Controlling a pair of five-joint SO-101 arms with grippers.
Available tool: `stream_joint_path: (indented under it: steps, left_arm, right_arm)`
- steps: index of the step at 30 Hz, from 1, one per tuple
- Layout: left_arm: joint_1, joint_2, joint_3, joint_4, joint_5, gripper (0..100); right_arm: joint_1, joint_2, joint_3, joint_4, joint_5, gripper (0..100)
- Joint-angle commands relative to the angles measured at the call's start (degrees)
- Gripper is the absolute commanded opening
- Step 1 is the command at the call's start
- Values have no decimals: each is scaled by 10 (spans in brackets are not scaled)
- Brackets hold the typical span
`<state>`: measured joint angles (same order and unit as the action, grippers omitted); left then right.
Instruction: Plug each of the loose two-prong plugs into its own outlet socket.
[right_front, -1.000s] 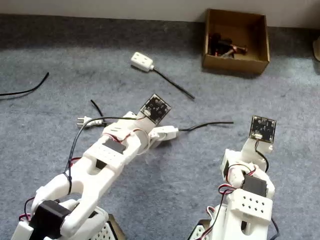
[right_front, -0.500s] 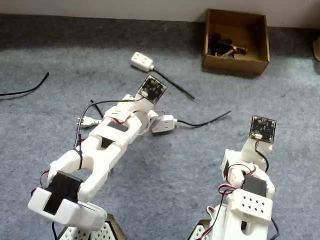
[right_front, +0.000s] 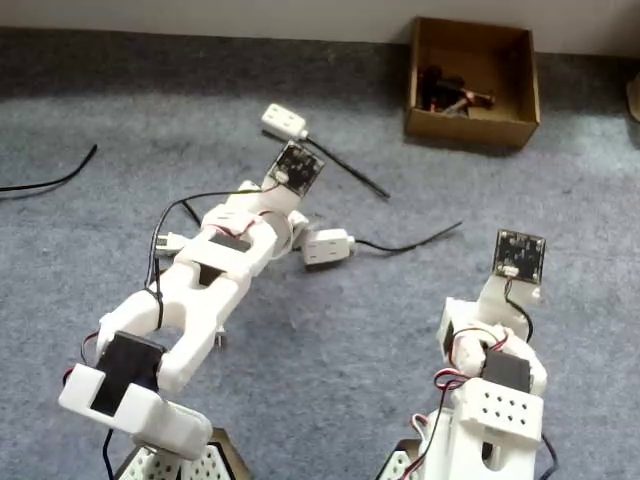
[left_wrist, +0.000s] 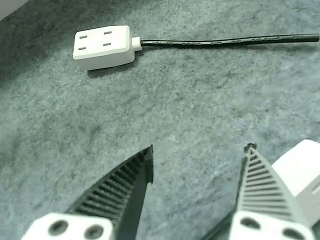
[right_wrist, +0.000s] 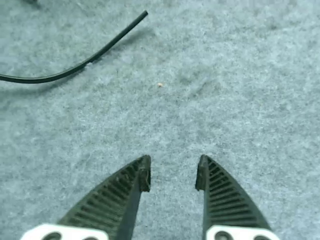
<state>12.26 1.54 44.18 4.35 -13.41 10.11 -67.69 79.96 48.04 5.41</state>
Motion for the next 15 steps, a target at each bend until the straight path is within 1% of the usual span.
stream_joint_path:
  steps: [1,6,11,14,15]
  left_arm:
    - [-5,0,-39,-9,-24,267]
    - [-6,13,-50,-7,-26,267]
    - [-6,-47,-47,-4,-26,267]
    - [-4,-96,-31,31,-30,271]
    - [-3,-114,-28,50,-42,271]
  right_arm:
    - [-5,-12,-7,-11,7,154]
    - [-4,-12,-7,-11,7,154]
    - [-6,-12,-7,-12,7,154]
    - [-6,-12,-7,-12,7,154]
    - [-6,-12,-7,-12,7,154]
